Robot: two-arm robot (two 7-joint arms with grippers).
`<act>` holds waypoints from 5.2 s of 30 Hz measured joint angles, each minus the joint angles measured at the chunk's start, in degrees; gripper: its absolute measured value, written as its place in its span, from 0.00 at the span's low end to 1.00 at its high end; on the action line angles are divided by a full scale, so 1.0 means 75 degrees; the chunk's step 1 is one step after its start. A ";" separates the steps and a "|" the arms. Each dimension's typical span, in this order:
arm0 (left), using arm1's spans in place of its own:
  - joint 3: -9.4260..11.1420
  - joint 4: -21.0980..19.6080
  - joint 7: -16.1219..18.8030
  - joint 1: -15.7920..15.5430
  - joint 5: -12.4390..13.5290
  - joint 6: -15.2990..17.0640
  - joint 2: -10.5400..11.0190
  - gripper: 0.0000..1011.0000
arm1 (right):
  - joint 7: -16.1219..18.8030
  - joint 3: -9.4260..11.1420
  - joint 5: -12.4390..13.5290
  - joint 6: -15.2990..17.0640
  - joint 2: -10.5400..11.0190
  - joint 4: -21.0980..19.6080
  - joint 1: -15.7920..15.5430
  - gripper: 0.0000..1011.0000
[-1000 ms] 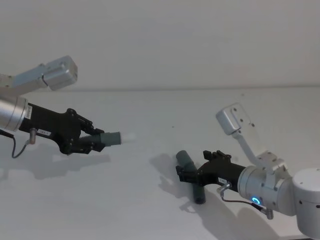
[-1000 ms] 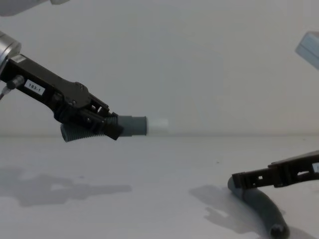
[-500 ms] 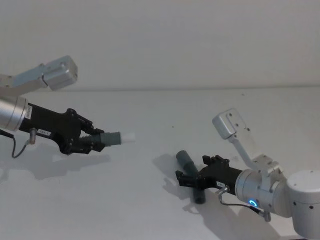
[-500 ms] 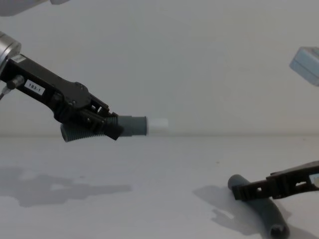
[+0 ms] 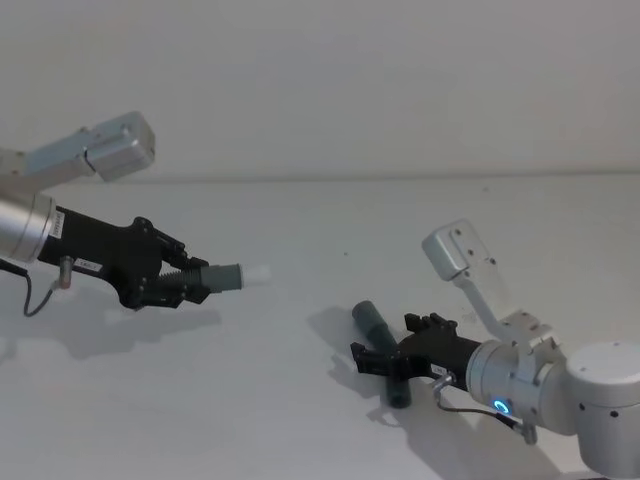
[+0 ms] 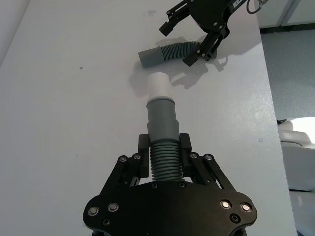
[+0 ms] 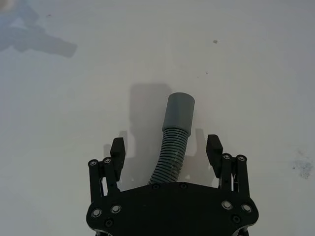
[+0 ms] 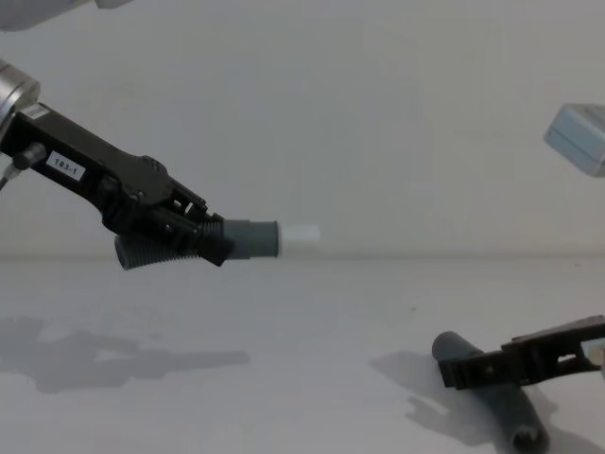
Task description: Use both hands to pick up one end of the pipe from the table, align the ends, and insert them.
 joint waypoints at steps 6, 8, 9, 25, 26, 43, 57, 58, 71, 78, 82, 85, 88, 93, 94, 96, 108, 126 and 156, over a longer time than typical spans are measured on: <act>0.0000 0.0000 0.0000 0.0001 0.0000 0.0000 0.0000 0.32 | -0.0011 0.0008 -0.0033 0.0016 -0.0069 0.0097 0.0013 0.99; 0.0001 0.0000 0.0000 0.0000 0.0000 0.0000 0.0000 0.32 | -0.0015 0.0011 -0.0041 0.0024 -0.0087 0.0120 0.0017 0.99; 0.0001 0.0000 0.0000 0.0000 0.0000 0.0000 0.0000 0.32 | -0.0018 0.0015 -0.0050 0.0033 -0.0106 0.0146 0.0022 0.99; 0.0000 0.0000 0.0000 0.0000 0.0000 0.0000 0.0000 0.32 | -0.0023 0.0047 -0.0147 0.0100 -0.0242 0.0324 0.0083 0.99; 0.0000 0.0000 0.0000 0.0000 0.0000 0.0000 0.0000 0.32 | -0.0021 0.0048 -0.0151 0.0102 -0.0246 0.0330 0.0087 0.99; 0.0000 0.0000 0.0000 0.0000 0.0000 0.0000 0.0000 0.32 | 0.0070 0.0062 -0.0261 0.0180 -0.0292 0.0435 0.0166 0.82; 0.0001 0.0000 0.0000 0.0000 0.0000 0.0000 0.0000 0.32 | 0.0119 0.0114 -0.0313 0.0273 -0.0343 0.0434 0.0168 0.43; 0.0001 0.0000 0.0000 0.0000 0.0000 0.0000 -0.0001 0.32 | 0.0121 0.0127 -0.0313 0.0281 -0.0367 0.0431 0.0167 0.40; 0.0001 0.0000 0.0000 0.0001 0.0000 0.0000 0.0000 0.32 | 0.0231 0.0213 -0.0235 0.0304 -0.0545 0.0380 0.0178 0.22; 0.0000 0.0000 0.0000 0.0000 0.0000 0.0000 0.0000 0.32 | 0.0329 0.0238 -0.0228 0.0291 -0.0550 0.0364 0.0182 0.21; 0.0001 0.0000 0.0000 0.0000 0.0000 0.0000 0.0000 0.32 | 0.0396 0.0241 -0.0231 0.0239 -0.0524 0.0358 0.0182 0.21; 0.0001 0.0000 0.0000 0.0000 0.0000 0.0000 0.0000 0.32 | 0.0470 0.0227 -0.0249 0.0115 -0.0473 0.0358 0.0191 0.21; 0.0001 0.0000 0.0000 0.0001 0.0000 0.0000 0.0000 0.32 | 0.0564 0.0189 -0.0284 -0.0073 -0.0389 0.0361 0.0210 0.21; 0.0001 0.0000 0.0000 0.0000 0.0000 0.0000 0.0000 0.32 | 0.0768 0.0121 -0.0353 -0.0519 -0.0224 0.0394 0.0276 0.21; 0.0000 0.0000 0.0000 0.0000 0.0000 0.0000 0.0000 0.32 | 0.0796 0.0114 -0.0363 -0.0588 -0.0205 0.0401 0.0284 0.21; 0.0001 0.0000 0.0000 0.0000 0.0000 0.0000 0.0000 0.32 | 0.0910 0.0085 -0.0396 -0.0832 -0.0121 0.0426 0.0327 0.21; 0.0001 0.0000 0.0000 0.0000 0.0000 0.0000 0.0000 0.32 | 0.1728 -0.0081 -0.0512 -0.2306 0.0402 0.0651 0.0676 0.21; 0.0000 0.0000 0.0000 0.0000 0.0000 0.0000 0.0000 0.32 | 0.3480 -0.0328 -0.0428 -0.4608 0.1144 0.1307 0.1435 0.21; 0.0000 0.0000 0.0000 0.0000 0.0000 0.0000 0.0000 0.32 | 0.6938 -0.0733 0.0382 -0.7519 0.1809 0.3349 0.3079 0.21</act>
